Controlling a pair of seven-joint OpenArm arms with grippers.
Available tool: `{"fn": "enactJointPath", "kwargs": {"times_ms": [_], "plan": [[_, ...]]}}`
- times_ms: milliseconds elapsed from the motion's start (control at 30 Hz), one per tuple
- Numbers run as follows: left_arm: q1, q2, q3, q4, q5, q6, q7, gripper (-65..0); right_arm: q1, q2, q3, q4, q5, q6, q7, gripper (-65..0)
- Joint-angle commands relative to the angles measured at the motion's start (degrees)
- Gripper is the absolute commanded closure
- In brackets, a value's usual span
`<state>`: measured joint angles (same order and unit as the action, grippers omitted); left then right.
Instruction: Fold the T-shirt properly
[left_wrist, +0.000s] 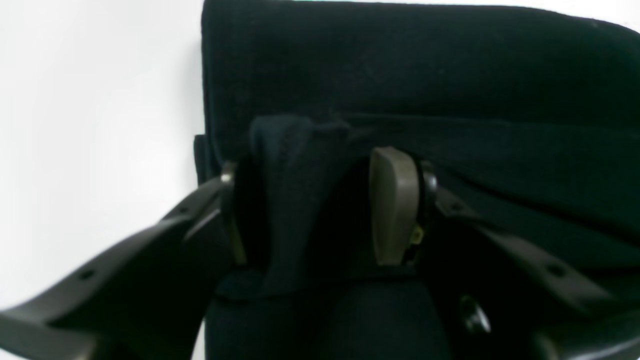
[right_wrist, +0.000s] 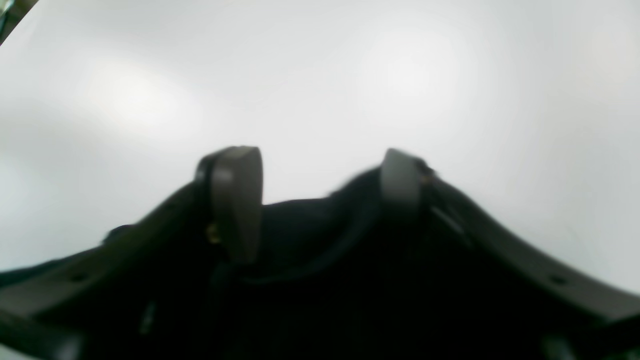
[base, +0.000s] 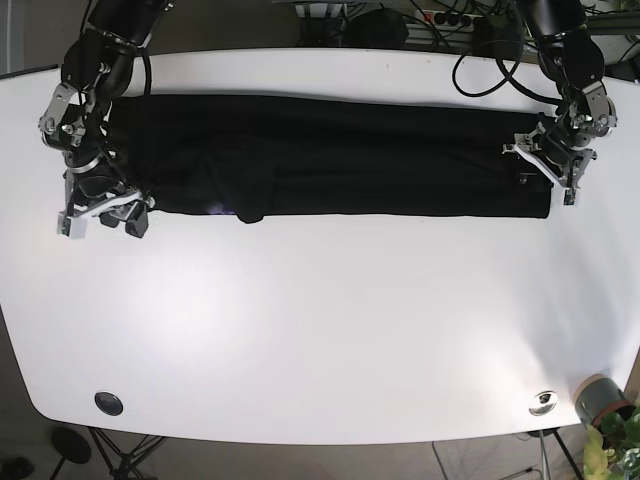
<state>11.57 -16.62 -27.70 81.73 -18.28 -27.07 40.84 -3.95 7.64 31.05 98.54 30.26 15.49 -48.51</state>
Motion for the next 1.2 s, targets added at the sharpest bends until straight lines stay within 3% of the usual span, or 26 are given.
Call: {"fn": "enactJointPath", "kwargs": {"times_ms": [0, 200, 333, 533, 800, 1167], "plan": [[0.43, -0.39, -0.03, 0.07, 1.36, 0.39, 2.90, -31.1, 0.56, 0.76, -2.17, 2.51, 1.08, 0.65, 0.91, -27.9], [0.43, -0.39, -0.03, -0.02, 1.36, 0.39, 2.90, -31.1, 1.09, 0.93, -6.74, 0.40, 0.90, 0.65, 1.35, -20.0], [0.43, -0.48, -0.03, -0.02, 1.36, 0.39, 2.90, -31.1, 2.49, 1.02, -6.56, -5.57, 0.82, 0.65, 3.37, -16.8], [0.43, -0.48, -0.03, -0.11, 1.36, 0.39, 2.90, -31.1, 2.58, 4.19, -6.48, -14.98, 0.90, 0.65, 8.20, -12.8], [0.43, -0.56, -0.03, -0.11, 1.27, 0.39, 2.90, -31.1, 1.97, 7.79, -6.04, -20.87, 0.90, 0.65, 12.07, -12.2], [0.25, -0.56, -0.03, -0.11, 1.10, 0.39, 2.90, -31.1, 2.23, 10.08, 1.52, -23.86, 0.99, 0.65, 13.48, -12.5]]}}
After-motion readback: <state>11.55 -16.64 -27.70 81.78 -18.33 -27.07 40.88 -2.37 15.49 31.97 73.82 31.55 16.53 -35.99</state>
